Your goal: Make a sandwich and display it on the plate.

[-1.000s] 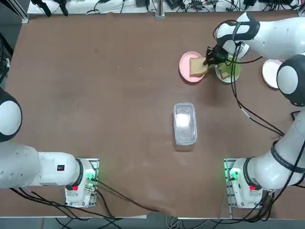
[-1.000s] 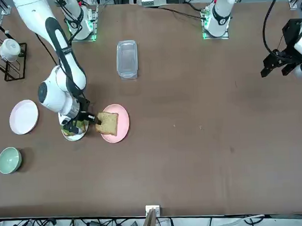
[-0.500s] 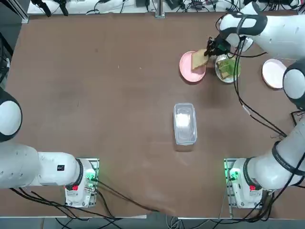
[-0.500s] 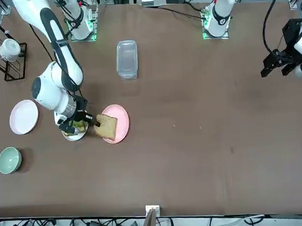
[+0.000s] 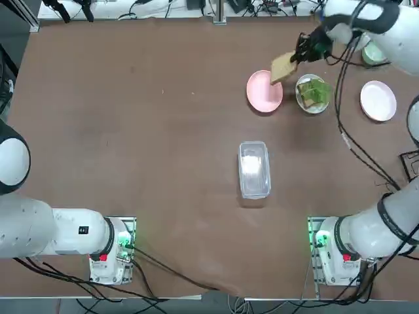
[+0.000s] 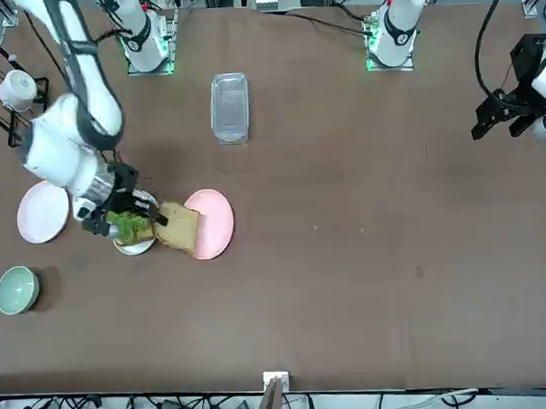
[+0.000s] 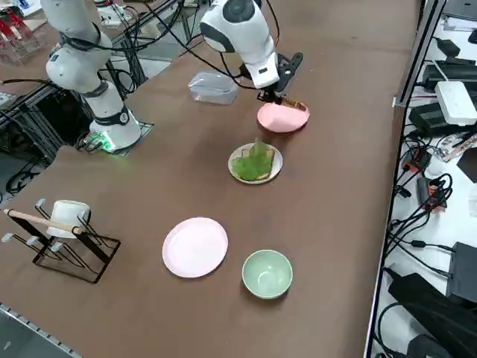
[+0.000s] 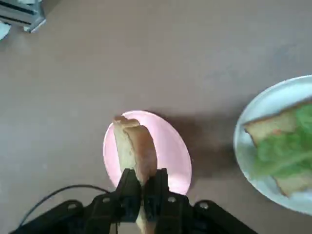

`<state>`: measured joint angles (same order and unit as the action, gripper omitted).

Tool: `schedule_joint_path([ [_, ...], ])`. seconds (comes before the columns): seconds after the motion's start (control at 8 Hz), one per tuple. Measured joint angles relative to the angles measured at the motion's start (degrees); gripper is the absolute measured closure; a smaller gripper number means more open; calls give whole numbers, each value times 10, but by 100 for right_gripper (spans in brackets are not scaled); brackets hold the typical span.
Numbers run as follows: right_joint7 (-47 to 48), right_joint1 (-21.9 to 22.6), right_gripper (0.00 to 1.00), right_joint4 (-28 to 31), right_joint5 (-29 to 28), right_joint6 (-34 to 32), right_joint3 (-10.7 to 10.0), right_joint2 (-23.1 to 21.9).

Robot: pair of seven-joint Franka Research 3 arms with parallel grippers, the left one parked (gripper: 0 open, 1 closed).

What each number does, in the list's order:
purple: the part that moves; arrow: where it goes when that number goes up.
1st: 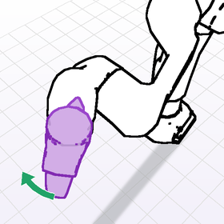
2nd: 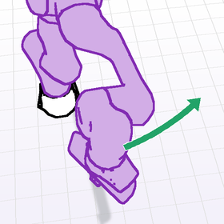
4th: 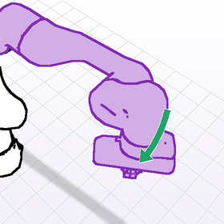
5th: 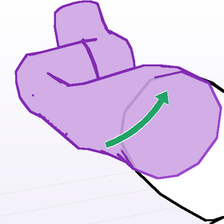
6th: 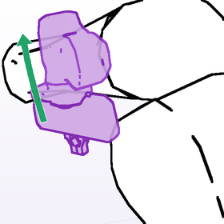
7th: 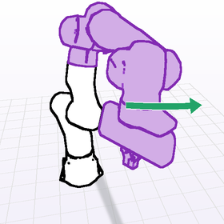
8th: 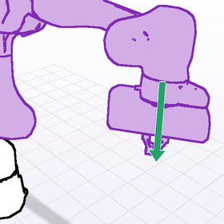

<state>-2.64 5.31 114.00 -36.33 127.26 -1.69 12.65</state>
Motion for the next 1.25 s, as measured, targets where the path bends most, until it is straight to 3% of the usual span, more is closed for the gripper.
schedule_joint_path([
  [0.12,-47,-42,92,-20,0,-63,-1,-4],
  [0.38,-165,-115,92,-27,-1,-127,-3,2],
  [0.88,-306,-185,92,-35,-28,-175,-3,57],
  [1.25,-388,-241,92,-84,-39,-235,-3,115],
])
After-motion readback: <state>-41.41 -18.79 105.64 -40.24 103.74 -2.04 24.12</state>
